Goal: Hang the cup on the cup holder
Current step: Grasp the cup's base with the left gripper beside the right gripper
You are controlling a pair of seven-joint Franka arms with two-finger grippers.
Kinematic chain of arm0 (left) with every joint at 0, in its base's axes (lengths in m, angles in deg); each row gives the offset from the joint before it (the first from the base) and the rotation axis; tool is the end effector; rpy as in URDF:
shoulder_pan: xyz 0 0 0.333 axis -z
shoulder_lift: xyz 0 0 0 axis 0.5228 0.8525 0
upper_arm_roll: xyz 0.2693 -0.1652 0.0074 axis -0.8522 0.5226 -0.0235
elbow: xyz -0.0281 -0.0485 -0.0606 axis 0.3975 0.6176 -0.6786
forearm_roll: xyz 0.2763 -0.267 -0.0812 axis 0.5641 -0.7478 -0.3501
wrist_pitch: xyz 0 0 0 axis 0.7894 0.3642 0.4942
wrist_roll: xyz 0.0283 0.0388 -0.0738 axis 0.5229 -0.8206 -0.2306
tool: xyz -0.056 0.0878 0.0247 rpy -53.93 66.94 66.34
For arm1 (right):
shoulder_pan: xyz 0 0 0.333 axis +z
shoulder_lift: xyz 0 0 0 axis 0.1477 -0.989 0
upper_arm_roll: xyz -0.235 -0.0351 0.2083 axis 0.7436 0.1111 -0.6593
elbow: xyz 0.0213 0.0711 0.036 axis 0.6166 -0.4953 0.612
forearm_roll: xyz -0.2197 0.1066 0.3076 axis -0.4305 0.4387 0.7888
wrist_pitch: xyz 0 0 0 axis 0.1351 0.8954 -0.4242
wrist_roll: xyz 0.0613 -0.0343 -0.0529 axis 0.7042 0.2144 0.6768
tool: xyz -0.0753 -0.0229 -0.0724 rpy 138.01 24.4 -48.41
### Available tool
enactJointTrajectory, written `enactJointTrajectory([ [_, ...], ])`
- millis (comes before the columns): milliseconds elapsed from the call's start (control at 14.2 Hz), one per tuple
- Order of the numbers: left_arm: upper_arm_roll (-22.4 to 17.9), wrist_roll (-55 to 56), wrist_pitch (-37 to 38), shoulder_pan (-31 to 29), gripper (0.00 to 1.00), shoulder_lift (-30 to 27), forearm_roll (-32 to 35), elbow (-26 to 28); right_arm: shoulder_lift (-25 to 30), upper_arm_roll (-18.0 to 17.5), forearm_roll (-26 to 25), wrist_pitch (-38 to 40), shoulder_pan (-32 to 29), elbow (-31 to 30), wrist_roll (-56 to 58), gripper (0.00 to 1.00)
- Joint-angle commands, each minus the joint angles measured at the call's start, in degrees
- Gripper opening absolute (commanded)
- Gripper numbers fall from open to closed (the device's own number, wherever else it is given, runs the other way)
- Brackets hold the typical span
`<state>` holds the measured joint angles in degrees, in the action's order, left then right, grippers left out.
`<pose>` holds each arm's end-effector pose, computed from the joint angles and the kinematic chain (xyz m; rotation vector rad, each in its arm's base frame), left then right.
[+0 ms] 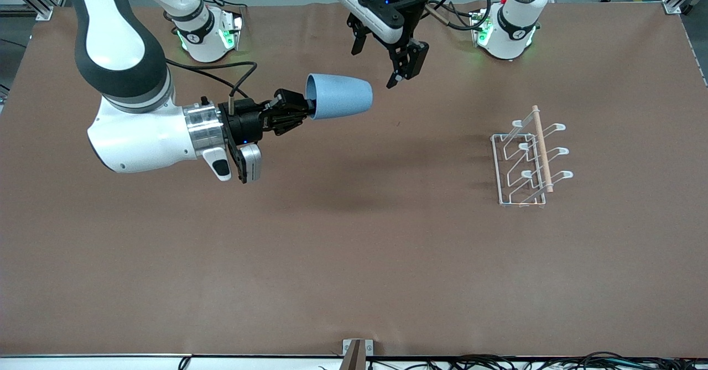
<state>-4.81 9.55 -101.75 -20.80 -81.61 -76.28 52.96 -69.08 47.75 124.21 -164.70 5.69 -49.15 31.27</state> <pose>0.4289 -0.4429 0.6609 2.6467 -1.2328 0.4807 0.5863 0.3145 0.5146 -1.8361 -0.2588 0.3432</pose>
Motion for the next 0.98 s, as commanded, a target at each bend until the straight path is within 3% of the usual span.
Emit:
enactJointTrajectory([
  [0, 0.20, -3.29, 0.08, 0.27, 1.00, 1.13, 1.96, -2.22, 0.38, -0.04, 1.40, 1.28, -0.74, -0.45, -0.67, 0.02],
  [351, 0.20, -3.91, -0.62, 3.34, 1.00, 5.78, 6.97, -5.91, 0.38, 0.05, 1.40, 1.55, -0.92, -0.45, -0.67, 0.02],
  [913, 0.11, -3.91, -7.30, 4.22, 1.00, 9.04, 9.96, -6.18, 0.38, 0.05, 1.40, 1.98, -1.00, -0.71, -0.67, 0.03],
])
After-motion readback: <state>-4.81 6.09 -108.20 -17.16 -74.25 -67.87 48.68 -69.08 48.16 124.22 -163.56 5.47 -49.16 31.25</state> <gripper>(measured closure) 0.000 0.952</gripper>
